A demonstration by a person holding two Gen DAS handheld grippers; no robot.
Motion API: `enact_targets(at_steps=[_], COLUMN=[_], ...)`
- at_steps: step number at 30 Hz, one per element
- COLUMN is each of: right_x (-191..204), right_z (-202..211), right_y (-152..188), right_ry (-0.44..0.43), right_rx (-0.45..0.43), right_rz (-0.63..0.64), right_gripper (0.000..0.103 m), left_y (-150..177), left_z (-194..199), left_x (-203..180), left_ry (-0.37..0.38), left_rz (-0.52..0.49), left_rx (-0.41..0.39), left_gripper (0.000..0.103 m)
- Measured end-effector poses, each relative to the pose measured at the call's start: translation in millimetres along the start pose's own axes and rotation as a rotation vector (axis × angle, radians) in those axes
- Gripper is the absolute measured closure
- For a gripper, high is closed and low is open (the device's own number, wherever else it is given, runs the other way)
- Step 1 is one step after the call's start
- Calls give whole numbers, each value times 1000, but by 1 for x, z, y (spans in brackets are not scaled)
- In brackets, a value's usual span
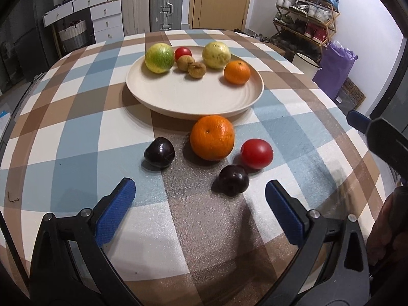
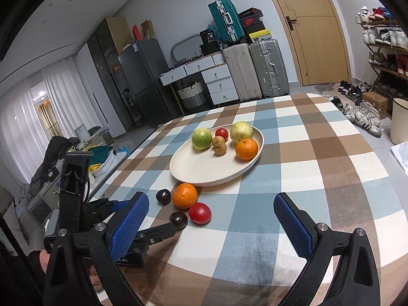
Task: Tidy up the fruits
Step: 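Lower the left tool onto a dark purple plum and grasp it, then hold the plum in the left tool while the right tool grasps a red tomato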
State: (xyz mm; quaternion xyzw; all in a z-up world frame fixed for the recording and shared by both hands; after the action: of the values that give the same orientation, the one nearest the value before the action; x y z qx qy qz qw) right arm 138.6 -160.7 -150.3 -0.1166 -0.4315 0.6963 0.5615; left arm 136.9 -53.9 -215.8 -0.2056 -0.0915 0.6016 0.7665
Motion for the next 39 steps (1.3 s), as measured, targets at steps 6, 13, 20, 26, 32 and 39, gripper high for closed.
enact_targets(at_steps=[6,13,20,26,32,39], right_x=[-5,-11,-11,-11,-5,2], right_z=[-5,-7,-7,-6,-8,-12], right_y=[3,5,5,6,11,14], right_ry=[-11,-16,-14,-13,-20,-5], right_rx=[14,22,23,28,65,88], right_rz=[-18,-39,-39,-37,-13,9], right_gripper=[3,3,3,3,3,3], left_y=[-1,-2,2,4,6,9], left_z=[-7,-7,-5,11,24,35], left_x=[-2,-18,-30,-35,-30,-15], left_ry=[16,78,147,143,143,147], left_rz=[-6,-71,-102,-126,-117,-83], left_rx=[17,27,36,-4,-27,-50], left_gripper=[19,54,80,80,80,80])
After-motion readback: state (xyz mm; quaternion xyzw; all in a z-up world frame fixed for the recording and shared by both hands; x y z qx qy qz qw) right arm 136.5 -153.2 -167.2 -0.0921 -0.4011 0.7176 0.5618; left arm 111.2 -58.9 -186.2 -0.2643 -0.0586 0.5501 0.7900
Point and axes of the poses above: each gripper's, at about its wrist camera, not at the fingertips, and z roughly against the way its jaws point, x to its left, y to its underside, the point moved 10 cm from there along -z, roughly the way its jaws point, and after that the axes turned 11 degrees about x, right-handed, at the moved point
